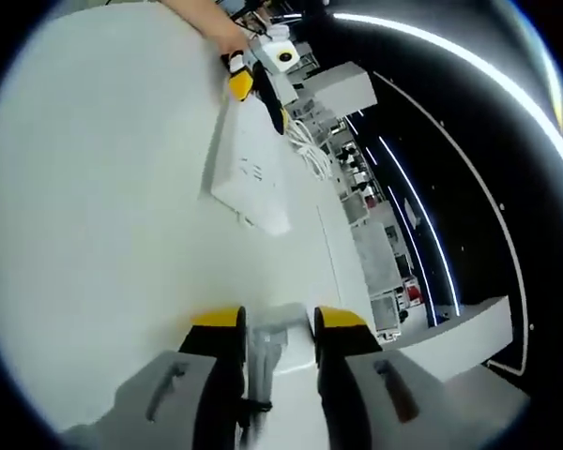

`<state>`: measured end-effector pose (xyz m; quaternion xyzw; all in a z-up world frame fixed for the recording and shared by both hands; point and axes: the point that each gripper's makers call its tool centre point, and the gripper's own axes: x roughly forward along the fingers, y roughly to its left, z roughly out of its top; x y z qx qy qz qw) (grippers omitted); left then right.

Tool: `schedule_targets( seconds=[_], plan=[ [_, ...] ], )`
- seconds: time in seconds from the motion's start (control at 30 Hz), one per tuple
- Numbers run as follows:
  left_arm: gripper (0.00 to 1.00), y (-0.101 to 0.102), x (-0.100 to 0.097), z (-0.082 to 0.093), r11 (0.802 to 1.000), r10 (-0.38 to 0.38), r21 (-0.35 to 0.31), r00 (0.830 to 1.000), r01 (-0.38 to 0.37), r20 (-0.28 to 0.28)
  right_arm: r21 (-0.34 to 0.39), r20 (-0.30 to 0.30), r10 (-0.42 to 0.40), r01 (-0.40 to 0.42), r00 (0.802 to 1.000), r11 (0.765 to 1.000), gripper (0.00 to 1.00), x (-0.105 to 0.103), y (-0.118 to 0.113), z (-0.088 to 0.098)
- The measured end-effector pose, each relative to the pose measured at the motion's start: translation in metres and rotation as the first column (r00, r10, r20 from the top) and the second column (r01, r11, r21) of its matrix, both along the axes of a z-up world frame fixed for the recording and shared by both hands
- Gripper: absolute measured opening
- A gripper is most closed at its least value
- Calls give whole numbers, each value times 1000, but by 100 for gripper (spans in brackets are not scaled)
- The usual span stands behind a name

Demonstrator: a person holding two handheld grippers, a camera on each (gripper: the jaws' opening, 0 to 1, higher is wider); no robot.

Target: Straighten the power strip on the desk, plug the charger into it

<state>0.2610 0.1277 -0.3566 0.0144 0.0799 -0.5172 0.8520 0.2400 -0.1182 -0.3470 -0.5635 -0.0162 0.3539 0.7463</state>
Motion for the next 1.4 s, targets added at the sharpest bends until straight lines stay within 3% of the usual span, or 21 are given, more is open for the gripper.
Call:
schedule_targets(
  seconds=[0.17, 0.27, 0.47, 0.6, 0.73, 0.77, 0.83, 0.93, 0.97, 1.0, 1.03, 1.17, 1.33, 1.37, 1.4],
  plan=[
    [75, 0, 0, 0, 1000, -1, 0, 1000, 1, -1, 168, -57, -17, 26, 998, 986, 31, -7, 4, 2],
    [75, 0, 0, 0, 1000, -1, 0, 1000, 1, -1, 220, -73, -23, 39, 997, 975, 30, -11, 4, 1],
    [75, 0, 0, 0, 1000, -2, 0, 1000, 2, -1, 348, -130, -40, 83, 991, 934, 25, -14, 6, 5],
    [75, 0, 0, 0, 1000, -1, 0, 1000, 1, 0, 440, -180, -56, 131, 982, 888, 25, -11, 4, 8],
    [75, 0, 0, 0, 1000, -1, 1, 1000, 1, 0, 593, -260, -69, 216, 963, 776, 28, -7, -2, 18],
    [75, 0, 0, 0, 1000, -1, 1, 1000, 1, 0, 633, -282, -69, 239, 957, 736, 29, -5, -6, 21],
    [75, 0, 0, 0, 1000, -1, 1, 1000, 1, 0, 700, -345, -78, 312, 935, 642, 32, 1, -16, 26],
    [75, 0, 0, 0, 1000, -1, 1, 1000, 1, 0, 773, -453, -76, 434, 888, 462, 35, 10, -32, 32],
    [75, 0, 0, 0, 1000, -1, 1, 1000, 1, 0, 775, -481, -89, 471, 872, 421, 34, 13, -38, 31],
    [75, 0, 0, 0, 1000, -2, 1, 1000, 2, 0, 777, -501, -75, 487, 862, 398, 34, 13, -37, 30],
    [75, 0, 0, 0, 1000, -2, 1, 1000, 2, 0, 774, -507, -83, 496, 858, 393, 35, 15, -38, 28],
    [75, 0, 0, 0, 1000, -1, 2, 1000, 1, 0, 770, -470, -91, 458, 878, 444, 35, 11, -27, 25],
    [75, 0, 0, 0, 1000, -1, 3, 1000, 1, 1, 809, -407, 30, 344, 913, 476, 37, -5, -6, 44],
    [75, 0, 0, 0, 1000, -2, 3, 1000, 2, 1, 809, -399, 42, 330, 916, 487, 37, -8, -5, 45],
    [75, 0, 0, 0, 1000, -2, 3, 1000, 2, 1, 805, -379, 76, 289, 922, 519, 37, -14, 0, 47]
  ],
)
